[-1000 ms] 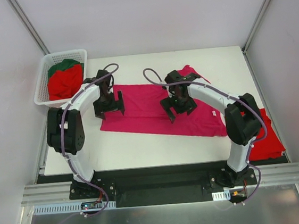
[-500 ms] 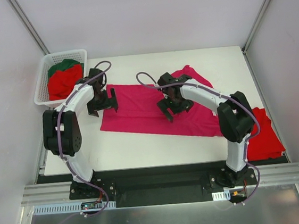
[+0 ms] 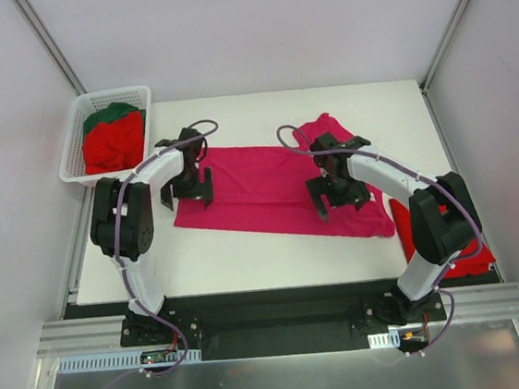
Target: Fold and stack the t-shirts
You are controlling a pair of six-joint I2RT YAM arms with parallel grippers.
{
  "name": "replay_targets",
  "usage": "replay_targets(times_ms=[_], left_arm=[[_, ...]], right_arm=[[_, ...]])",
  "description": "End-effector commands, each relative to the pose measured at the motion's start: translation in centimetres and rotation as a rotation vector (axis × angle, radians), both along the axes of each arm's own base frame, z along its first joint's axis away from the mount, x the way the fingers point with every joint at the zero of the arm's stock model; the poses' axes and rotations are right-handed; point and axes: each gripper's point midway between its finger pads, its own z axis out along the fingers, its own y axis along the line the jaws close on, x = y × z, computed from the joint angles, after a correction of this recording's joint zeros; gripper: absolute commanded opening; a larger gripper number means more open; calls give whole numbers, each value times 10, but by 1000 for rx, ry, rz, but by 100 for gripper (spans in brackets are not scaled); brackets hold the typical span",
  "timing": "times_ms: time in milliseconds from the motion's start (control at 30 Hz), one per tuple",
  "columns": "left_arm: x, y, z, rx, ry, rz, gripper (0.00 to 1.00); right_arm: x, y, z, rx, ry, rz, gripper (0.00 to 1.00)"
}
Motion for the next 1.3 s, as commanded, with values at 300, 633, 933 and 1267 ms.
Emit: replay_targets(times_ms=[300,633,933,1267], left_arm=[[-11,6,-4,144,13,-54,99],[16,6,-1,194,-30,-52,99],[34,-3,6,163,-68,-41,99],[25,-19,13,63,-52,-37,99]], right_arm=[[-26,31,-31,164,146,-51,96],[-35,35,-34,202,183,-43,96],[-45,30,-42,188,213,-43,96],[-36,25,-42,137,195,-46,96]])
